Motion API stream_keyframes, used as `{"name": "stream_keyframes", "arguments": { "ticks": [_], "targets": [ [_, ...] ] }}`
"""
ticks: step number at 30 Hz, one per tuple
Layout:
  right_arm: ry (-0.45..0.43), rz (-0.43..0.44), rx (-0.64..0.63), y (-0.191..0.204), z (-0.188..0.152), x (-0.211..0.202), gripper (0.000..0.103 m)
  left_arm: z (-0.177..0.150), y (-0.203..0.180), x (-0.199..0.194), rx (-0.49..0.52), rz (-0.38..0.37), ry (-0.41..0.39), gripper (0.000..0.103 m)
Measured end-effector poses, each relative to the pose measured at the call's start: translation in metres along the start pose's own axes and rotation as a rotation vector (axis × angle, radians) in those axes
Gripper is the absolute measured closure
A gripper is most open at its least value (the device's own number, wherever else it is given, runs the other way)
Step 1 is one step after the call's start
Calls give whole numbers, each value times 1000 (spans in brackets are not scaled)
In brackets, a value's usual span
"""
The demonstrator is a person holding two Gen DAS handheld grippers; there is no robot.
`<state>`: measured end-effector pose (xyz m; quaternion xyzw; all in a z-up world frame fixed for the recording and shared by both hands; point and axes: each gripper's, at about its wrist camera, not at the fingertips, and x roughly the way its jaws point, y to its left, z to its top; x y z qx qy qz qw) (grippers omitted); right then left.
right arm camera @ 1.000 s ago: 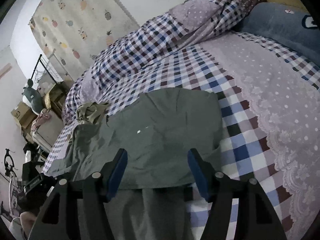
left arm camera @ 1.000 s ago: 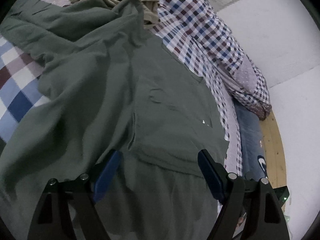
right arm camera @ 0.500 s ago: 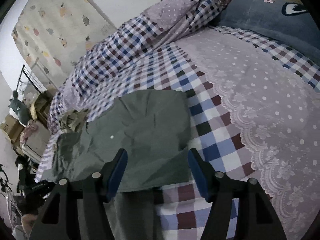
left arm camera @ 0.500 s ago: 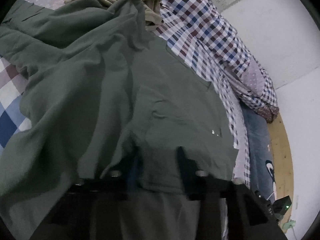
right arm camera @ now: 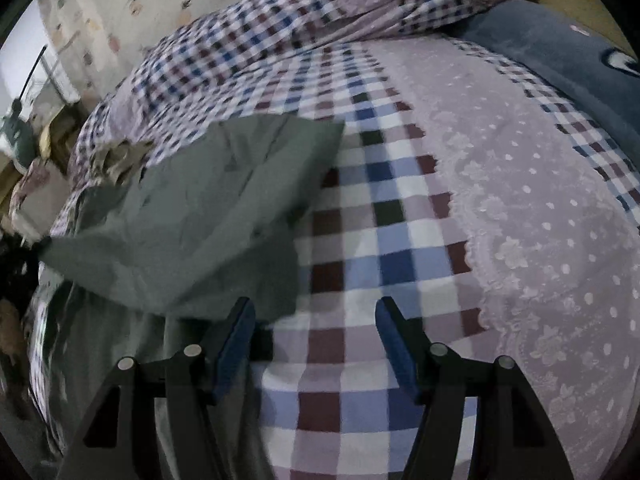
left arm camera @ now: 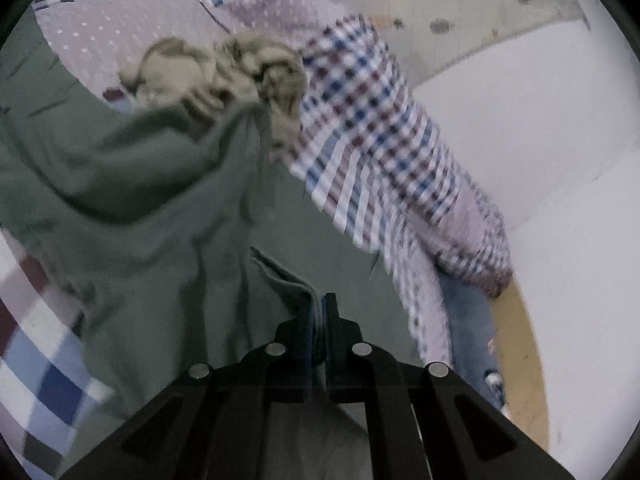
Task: Fold clothes
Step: 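Grasp the T-shirt side with the left tool while the right tool grasps the hem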
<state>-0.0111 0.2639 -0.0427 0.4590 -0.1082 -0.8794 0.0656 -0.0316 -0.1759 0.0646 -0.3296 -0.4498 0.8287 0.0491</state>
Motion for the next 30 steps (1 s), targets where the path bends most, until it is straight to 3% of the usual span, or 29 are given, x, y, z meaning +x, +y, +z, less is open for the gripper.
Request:
{"name": "stream_keyframes", "arguments": {
  "ticks": [5,12,18,20,23,24,26,30],
  "targets": [
    [30,-11,-129,30,-7,20,37,17,13,-10,-41,-3,-63,100],
    [46,-54,-252,57,-12,40,38,26,23,-14,-55,13,-85,100],
    [28,-46,-180,49,-3,46,39,30,32,-20,-59,27,-103,100],
    [26,-34,-180,49,0,47,48,32,35,-21,-60,32,-110,100],
    [31,-39,-213,54,2,47,91,31,36,-19,-54,46,-104,100],
    [34,-49,-230,56,2,46,96,30,36,-18,-51,54,-99,100],
    [30,-135,-268,57,2,38,97,29,38,-15,-46,71,-88,100],
    [50,-210,-265,43,6,18,98,27,40,-10,-34,104,-67,100]
  ]
}}
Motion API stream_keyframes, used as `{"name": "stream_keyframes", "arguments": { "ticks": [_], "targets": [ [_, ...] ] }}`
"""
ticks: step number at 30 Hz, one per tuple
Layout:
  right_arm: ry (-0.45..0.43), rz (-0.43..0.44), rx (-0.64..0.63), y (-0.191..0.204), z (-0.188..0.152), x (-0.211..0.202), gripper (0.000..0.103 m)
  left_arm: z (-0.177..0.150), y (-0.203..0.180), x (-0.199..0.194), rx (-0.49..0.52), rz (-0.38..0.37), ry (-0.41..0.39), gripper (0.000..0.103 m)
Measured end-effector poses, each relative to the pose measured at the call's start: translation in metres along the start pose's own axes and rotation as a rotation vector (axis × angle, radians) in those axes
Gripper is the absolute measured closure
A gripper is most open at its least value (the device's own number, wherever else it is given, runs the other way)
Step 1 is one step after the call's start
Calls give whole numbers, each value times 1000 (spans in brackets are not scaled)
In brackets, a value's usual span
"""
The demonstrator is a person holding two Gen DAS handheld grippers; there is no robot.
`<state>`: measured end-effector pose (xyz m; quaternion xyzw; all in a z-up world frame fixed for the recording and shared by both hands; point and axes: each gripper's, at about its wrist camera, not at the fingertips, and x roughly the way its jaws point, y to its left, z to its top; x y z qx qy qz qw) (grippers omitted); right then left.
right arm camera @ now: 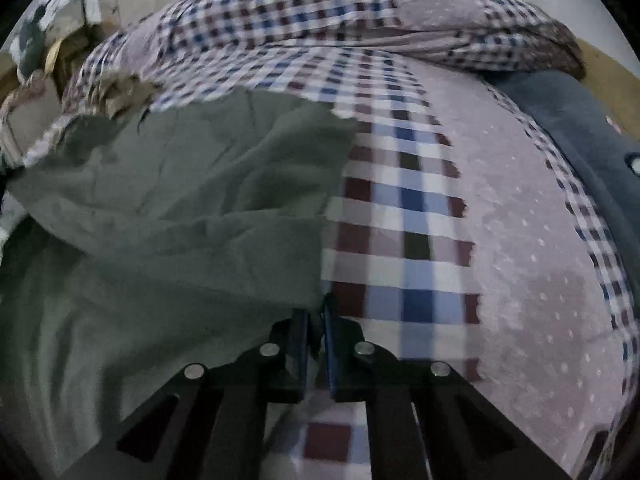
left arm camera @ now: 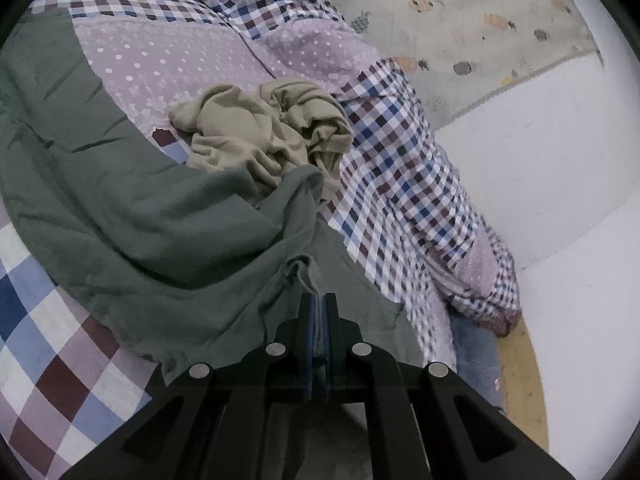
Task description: Fold clothes
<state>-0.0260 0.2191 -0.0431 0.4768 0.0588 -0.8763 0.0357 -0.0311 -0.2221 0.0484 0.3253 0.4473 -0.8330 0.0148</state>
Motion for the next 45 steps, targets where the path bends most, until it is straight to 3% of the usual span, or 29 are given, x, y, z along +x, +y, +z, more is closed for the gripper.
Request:
{"name": "stream_keyframes", "arguments": {
  "ticks": [3,6,9,11,12,13,17,20,21,23,24,26,28,31,34,35,38,39,40,42,45],
  "targets": [
    [39,-75,1,-9,-5,3,99,-2,2,4,10,25,15,100],
    [102,-12,97,-35,-17,16,99,-4,3,8,21,49,30,100],
    [25,68,160,-45,-11,3,94,-6,4,10,35,71,38,100],
    [-25,140,191,-49,-8,-3,85,-7,4,10,45,76,36,100],
    [-46,178,198,-50,-6,-5,67,-7,4,10,48,76,37,100],
    [-45,182,178,-45,-5,-3,59,-7,4,10,50,77,37,100],
    [-3,176,79,-24,-4,11,59,-8,5,11,54,82,41,100],
    [41,123,30,-12,-2,28,58,-7,7,11,52,84,43,100],
    [28,92,39,-9,-1,28,61,-7,7,11,51,84,43,100],
    [14,93,11,1,2,25,94,-6,8,11,51,87,37,100],
    [0,74,-26,8,3,21,101,-6,8,12,52,88,34,100],
    [-52,-43,-138,23,6,1,102,-4,10,11,51,96,25,100],
    [-81,-46,-153,23,9,-20,102,-3,13,11,44,106,12,100],
    [3,-30,-177,19,5,-19,101,-2,17,15,44,124,18,100],
    [177,-39,-197,9,-14,3,101,-4,22,18,44,147,31,100],
    [175,-19,-172,2,-14,2,100,-4,23,18,45,149,33,100],
    [103,64,-23,-23,1,-11,93,-6,23,20,54,156,34,100],
    [66,100,39,-33,8,-16,86,-6,22,20,61,163,32,100],
    [6,161,110,-43,18,-21,69,-6,22,20,64,165,30,100],
    [-58,212,197,-57,39,-20,54,-7,20,20,80,167,26,100],
    [-89,255,280,-76,78,3,54,-7,19,20,104,170,20,100]
  ]
}}
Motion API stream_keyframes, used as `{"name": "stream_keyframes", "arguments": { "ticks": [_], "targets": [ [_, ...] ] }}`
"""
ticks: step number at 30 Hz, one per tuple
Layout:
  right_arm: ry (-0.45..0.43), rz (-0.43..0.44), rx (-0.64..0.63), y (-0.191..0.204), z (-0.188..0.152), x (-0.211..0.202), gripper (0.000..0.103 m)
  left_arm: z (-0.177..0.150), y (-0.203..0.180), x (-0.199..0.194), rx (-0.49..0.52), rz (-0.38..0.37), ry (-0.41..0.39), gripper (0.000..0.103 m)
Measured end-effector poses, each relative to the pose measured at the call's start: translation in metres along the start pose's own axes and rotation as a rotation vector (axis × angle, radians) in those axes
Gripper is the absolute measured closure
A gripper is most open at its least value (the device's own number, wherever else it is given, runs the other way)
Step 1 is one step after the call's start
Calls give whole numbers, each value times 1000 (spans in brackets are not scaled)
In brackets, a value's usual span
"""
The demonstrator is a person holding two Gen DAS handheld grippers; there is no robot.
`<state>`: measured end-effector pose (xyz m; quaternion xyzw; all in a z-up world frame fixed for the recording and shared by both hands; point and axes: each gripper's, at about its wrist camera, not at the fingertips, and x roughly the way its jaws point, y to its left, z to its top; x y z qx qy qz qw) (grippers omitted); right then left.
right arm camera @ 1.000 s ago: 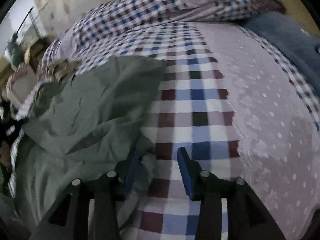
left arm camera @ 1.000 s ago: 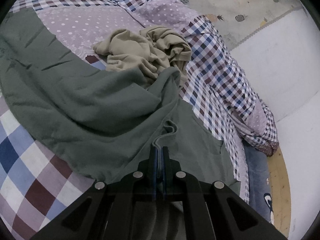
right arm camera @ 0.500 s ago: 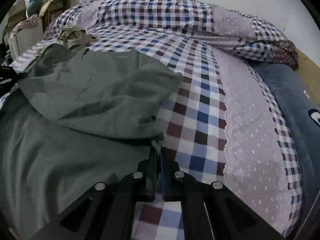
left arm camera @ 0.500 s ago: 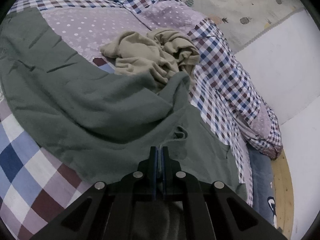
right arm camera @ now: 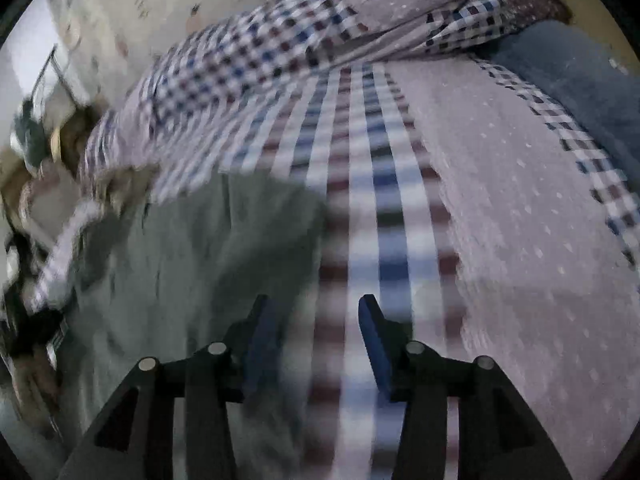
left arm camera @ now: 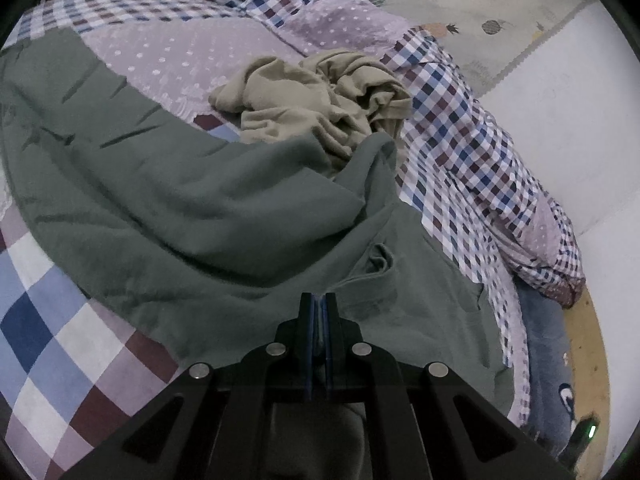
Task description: Fold clothes
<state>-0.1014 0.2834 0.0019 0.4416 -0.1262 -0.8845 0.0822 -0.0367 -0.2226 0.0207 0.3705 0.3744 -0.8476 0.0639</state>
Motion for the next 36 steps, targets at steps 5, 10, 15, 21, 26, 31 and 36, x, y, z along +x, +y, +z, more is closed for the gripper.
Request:
{"name": "stream_keyframes", "arguments": {
  "ticks": [5,10,15,21,26,31,36],
  "targets": [
    [49,15,-64,0,61,50,54,-1,-3,-1,39,5,-13,100],
    [122,11,-109,-5,85,100,54,-2,-5,-2,79,11,-27,100],
    [195,47,-153,-9,93,135,54,-1,-6,2,91,19,-30,100],
    [197,32,-311,13,90,137,99,-2,-7,4,103,21,-38,100],
    [181,-98,-436,38,94,125,100,-7,-15,-11,161,-15,-121,100],
    [150,-295,-400,39,108,119,100,-13,-23,-26,219,-52,-205,100],
    [139,-518,-293,26,110,135,101,-15,-13,-4,191,2,-76,100]
  ]
}}
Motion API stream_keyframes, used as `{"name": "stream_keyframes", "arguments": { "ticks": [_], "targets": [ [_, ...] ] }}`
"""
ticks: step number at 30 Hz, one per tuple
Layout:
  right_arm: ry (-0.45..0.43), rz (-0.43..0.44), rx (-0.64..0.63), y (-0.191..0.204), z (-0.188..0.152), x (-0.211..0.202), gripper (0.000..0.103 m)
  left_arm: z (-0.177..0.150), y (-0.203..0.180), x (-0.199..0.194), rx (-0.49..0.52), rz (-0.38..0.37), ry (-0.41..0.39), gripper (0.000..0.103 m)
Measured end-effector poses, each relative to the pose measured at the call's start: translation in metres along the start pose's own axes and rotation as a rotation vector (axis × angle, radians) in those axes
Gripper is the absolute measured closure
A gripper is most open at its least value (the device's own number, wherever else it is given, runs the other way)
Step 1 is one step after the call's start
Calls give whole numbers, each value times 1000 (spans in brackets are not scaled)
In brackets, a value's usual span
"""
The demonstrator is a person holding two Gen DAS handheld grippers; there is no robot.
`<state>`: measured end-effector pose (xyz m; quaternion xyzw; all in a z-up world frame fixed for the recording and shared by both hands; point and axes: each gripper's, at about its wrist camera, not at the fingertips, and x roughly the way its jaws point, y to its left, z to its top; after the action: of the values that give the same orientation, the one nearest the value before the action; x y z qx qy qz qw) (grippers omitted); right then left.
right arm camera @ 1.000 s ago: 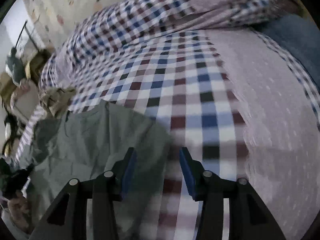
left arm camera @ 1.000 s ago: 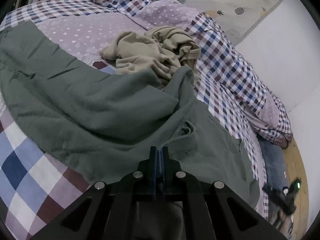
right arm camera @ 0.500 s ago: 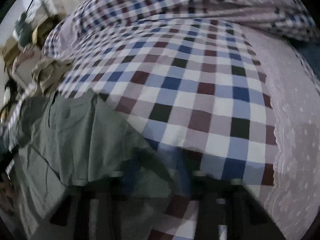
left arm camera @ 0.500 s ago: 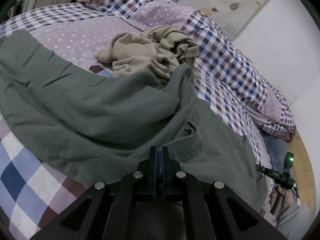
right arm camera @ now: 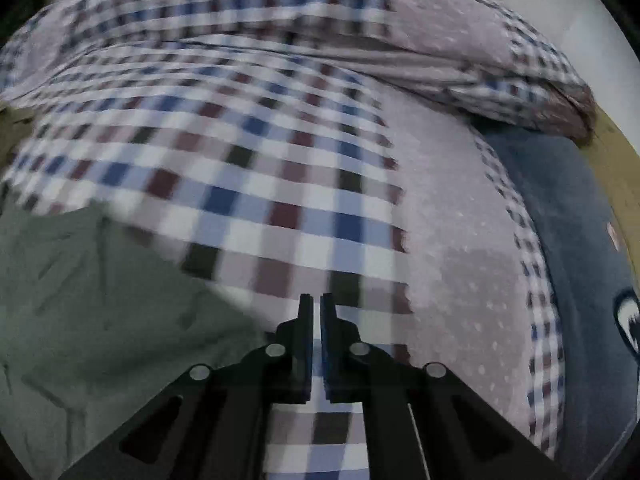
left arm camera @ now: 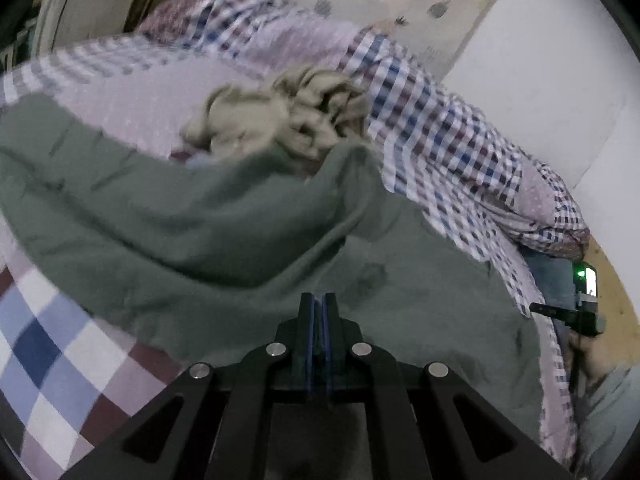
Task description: Fold clothes
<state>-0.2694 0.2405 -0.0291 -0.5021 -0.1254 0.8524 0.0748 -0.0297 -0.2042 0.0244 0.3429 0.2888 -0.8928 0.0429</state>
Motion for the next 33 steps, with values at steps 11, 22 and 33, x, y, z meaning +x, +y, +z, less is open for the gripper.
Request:
{"name": "stream_keyframes", "arguments": {
  "ticks": [11,22,33],
  "targets": [
    [30,423,271,-50,-31,2,76,-1,-6,11,36,-35,87,75],
    [66,380,196,-21,-21,15,102,0,-15,19,60,-57,109,96],
    [86,-46,205,-27,-18,13,100,-2,-14,25,95,3,103,100]
  ]
}}
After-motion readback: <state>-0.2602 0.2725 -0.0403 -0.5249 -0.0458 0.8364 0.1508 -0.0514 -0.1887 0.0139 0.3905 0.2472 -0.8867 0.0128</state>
